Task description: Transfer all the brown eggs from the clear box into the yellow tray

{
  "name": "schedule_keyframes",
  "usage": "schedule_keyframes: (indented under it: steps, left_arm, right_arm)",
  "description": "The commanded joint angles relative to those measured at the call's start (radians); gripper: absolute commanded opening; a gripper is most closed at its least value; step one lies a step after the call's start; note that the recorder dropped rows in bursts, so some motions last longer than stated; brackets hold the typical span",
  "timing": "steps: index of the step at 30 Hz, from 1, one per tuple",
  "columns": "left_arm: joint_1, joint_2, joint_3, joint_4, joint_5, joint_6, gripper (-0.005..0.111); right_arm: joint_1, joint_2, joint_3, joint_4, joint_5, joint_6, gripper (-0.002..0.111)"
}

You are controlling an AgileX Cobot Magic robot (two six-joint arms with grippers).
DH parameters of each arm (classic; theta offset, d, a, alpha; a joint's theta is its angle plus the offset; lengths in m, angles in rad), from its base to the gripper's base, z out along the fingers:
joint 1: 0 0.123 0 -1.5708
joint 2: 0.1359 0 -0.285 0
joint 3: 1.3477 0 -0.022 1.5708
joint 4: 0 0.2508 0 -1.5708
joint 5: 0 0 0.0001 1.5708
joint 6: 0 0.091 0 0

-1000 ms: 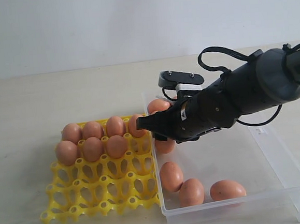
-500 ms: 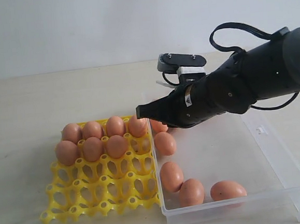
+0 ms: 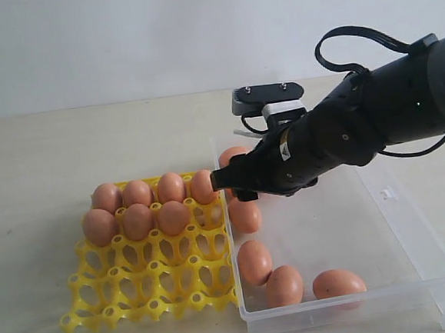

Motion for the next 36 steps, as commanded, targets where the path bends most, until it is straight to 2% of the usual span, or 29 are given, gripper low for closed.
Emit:
schedule_keyframes:
  steps: [1, 5, 18, 21, 26, 36]
  left_arm:
    - [-0.001, -0.006, -0.005, -0.004, -0.008, -0.003, 0.000]
    - [-0.001, -0.006, -0.005, -0.004, -0.008, -0.005, 0.000]
    - [-0.001, -0.006, -0.005, -0.004, -0.008, -0.003, 0.000]
    - [-0.001, -0.006, -0.005, -0.004, -0.008, -0.005, 0.000]
    - [-0.001, -0.006, -0.005, -0.004, -0.008, -0.005, 0.000]
    - [-0.001, -0.006, -0.005, -0.004, -0.008, -0.003, 0.000]
  right_arm:
    - [0.001, -0.007, 0.003, -0.007, -0.039, -0.064, 0.060]
    - [0.001, -0.007, 0.003, -0.005, -0.048, -0.064, 0.053]
    - [0.001, 0.053, 0.003, 0.002, -0.075, -0.064, 0.053]
    - [0.001, 0.060, 0.003, 0.002, -0.079, -0.064, 0.053]
    - [0.001, 0.063, 0.003, 0.002, -0.076, -0.064, 0.061]
    - [0.025, 0.103, 0.003, 0.017, -0.091, -0.064, 0.061]
